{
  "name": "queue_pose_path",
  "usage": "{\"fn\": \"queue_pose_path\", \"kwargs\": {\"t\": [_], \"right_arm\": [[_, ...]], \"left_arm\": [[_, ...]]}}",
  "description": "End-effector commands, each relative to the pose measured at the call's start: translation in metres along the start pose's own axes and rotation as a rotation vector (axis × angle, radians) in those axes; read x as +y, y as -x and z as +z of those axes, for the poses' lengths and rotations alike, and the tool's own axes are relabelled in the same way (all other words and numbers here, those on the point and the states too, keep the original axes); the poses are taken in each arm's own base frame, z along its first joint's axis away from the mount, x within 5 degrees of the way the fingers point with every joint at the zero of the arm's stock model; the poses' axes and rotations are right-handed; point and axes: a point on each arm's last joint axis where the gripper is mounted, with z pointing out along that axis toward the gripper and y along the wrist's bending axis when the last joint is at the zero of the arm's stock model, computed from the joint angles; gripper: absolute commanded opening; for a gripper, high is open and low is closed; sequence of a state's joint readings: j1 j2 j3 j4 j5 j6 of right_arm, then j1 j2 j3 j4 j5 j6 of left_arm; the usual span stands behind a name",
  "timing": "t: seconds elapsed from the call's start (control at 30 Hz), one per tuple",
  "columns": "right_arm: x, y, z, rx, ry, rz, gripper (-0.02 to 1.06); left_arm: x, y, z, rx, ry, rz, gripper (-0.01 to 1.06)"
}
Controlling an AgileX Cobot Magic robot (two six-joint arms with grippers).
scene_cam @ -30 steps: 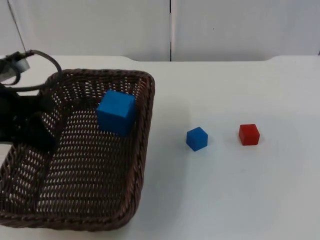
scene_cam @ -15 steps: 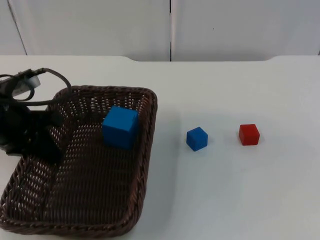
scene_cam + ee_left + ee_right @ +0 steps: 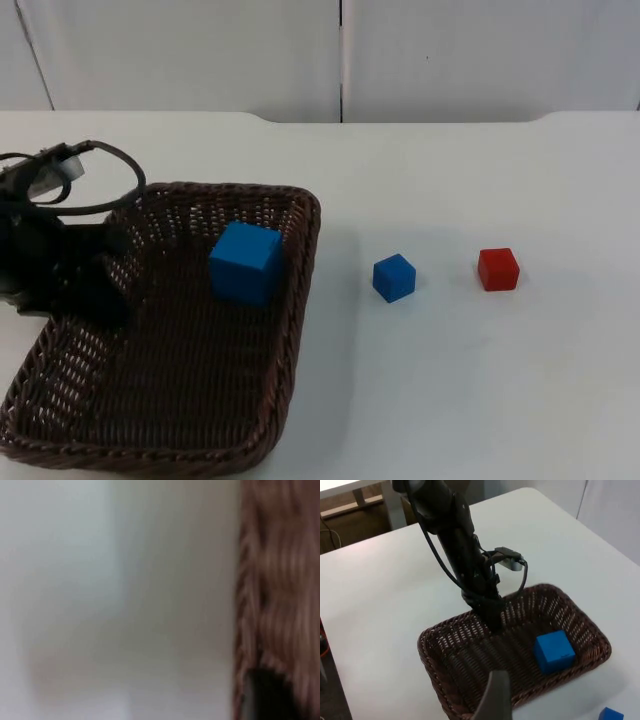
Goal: Pick up the basket with the left hand and place the largest block into the basket with the right hand.
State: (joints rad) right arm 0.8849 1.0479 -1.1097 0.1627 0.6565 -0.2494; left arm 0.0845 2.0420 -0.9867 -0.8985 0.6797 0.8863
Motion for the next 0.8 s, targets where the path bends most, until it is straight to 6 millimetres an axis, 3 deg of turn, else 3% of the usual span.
{"fn": "queue_pose_path", "kwargs": {"t": [0.0, 0.1, 0.13, 0.23, 0.27, 0.5, 0.77], "right_arm": [[-0.001, -0.001, -0.002, -0.004, -0.008, -0.011, 0.69], [-0.001, -0.001, -0.002, -0.004, -0.008, -0.011, 0.69], [-0.001, -0.001, -0.002, -0.004, -0.008, -0.011, 0.69], [-0.001, -0.001, -0.002, -0.004, -0.008, -0.011, 0.69], [-0.001, -0.001, -0.002, -0.004, -0.008, -0.011, 0.69], [-0.001, -0.001, -0.002, -0.002, -0.007, -0.011, 0.69], [-0.001, -0.001, -0.002, 0.002, -0.006, -0.011, 0.69]], "left_arm": [[-0.005, 0.003, -0.001, -0.015, -0.03, -0.007, 0.31], [-0.006, 0.004, -0.001, -0.022, -0.039, -0.02, 0.6], [-0.006, 0.004, -0.001, -0.022, -0.039, -0.02, 0.6], [-0.008, 0.005, -0.001, -0.035, -0.06, -0.047, 0.88], [-0.008, 0.006, -0.002, -0.037, -0.059, -0.047, 0.92], [-0.01, 0.009, -0.011, -0.075, -0.038, -0.028, 0.93], [-0.017, 0.018, -0.045, -0.178, 0.09, 0.008, 0.93]]}}
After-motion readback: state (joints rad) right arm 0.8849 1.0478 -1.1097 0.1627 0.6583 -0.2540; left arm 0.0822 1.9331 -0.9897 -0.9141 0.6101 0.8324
